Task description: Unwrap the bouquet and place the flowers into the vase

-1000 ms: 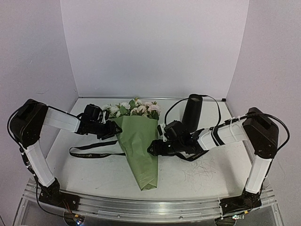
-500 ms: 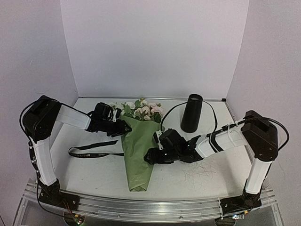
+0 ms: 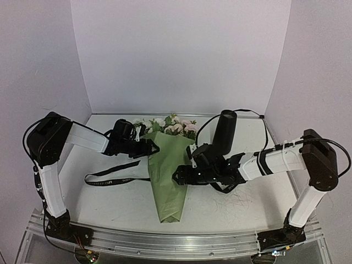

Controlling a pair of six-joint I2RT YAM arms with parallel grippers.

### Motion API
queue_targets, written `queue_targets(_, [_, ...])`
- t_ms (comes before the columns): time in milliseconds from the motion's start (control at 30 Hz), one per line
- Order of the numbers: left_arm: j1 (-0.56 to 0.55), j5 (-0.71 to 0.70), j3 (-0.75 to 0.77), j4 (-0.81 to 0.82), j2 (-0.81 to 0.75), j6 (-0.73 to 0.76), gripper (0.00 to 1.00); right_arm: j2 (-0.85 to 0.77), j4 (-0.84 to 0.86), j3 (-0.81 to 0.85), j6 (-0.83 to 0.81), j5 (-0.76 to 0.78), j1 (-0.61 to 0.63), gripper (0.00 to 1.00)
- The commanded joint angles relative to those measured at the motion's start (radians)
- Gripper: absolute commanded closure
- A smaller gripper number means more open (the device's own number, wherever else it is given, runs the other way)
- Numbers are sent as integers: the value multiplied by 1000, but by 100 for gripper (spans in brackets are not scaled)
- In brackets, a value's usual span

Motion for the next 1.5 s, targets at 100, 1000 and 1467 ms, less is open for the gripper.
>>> queue_targets(100, [8, -115, -143, 17, -261, 20, 12, -19, 26, 121, -103, -134, 6, 23])
queue_targets(1000, [-118, -234, -199, -107, -254, -25, 14, 11, 19, 26, 41, -146, -124, 2])
queue_targets(1467, [-119, -306, -187, -154, -188, -12, 28, 24, 154, 88, 112, -372, -126, 5])
